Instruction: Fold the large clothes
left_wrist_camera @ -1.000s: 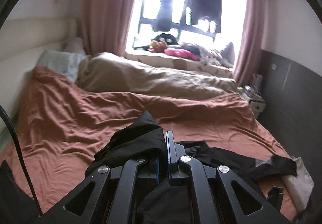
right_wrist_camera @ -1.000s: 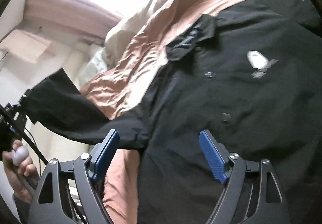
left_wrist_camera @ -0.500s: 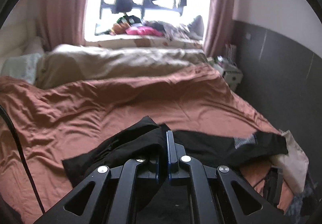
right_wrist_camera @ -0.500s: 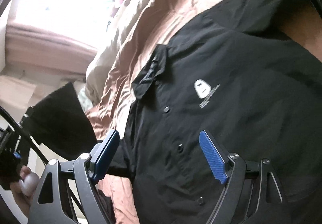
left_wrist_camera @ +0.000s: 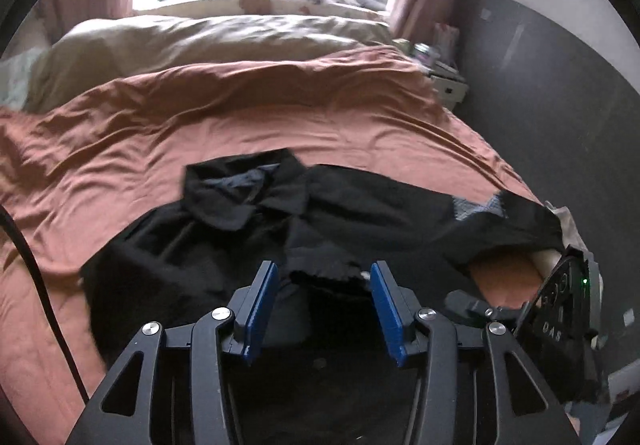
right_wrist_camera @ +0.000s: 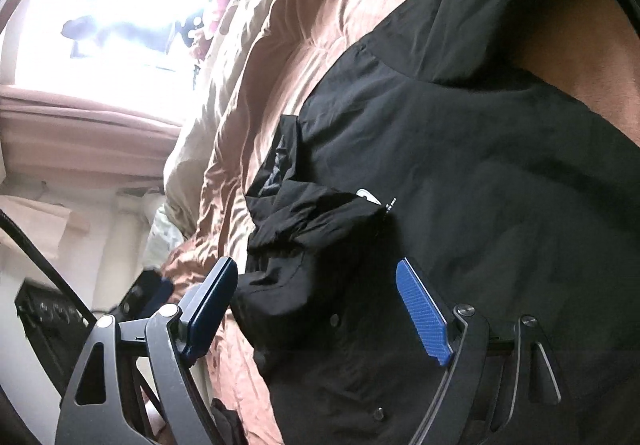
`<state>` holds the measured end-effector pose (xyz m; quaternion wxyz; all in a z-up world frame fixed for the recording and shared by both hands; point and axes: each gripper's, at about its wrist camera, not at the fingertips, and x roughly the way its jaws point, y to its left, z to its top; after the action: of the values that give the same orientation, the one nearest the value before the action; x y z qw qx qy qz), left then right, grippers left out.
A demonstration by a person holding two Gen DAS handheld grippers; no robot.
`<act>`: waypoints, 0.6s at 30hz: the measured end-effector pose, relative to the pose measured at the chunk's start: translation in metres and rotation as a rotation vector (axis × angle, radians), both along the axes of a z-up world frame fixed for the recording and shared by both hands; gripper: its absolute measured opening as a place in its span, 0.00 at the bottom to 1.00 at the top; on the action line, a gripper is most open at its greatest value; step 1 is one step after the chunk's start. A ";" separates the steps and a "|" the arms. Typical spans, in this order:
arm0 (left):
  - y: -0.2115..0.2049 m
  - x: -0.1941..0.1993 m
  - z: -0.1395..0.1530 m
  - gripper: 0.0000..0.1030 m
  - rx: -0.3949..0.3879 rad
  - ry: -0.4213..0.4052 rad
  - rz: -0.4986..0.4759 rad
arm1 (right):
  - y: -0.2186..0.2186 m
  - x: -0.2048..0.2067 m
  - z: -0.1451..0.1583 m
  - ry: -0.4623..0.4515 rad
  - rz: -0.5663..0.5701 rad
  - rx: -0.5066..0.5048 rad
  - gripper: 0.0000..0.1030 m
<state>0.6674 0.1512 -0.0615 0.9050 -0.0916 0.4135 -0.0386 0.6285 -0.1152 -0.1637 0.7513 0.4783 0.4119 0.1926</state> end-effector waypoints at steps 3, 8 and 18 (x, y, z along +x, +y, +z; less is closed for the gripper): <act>0.031 -0.017 -0.003 0.49 0.017 0.005 0.077 | 0.004 0.006 -0.001 0.003 0.021 -0.024 0.78; 0.079 -0.045 -0.013 0.49 0.047 0.045 0.175 | 0.026 0.017 0.010 -0.038 0.101 -0.196 0.78; 0.149 -0.095 -0.051 0.49 0.042 0.116 0.285 | 0.115 0.022 0.042 -0.252 0.300 -0.707 0.78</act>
<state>0.5729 0.2997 -0.1121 0.8776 -0.1326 0.4488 0.1041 0.6504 0.0003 -0.1219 0.8777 0.0979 0.4228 0.2035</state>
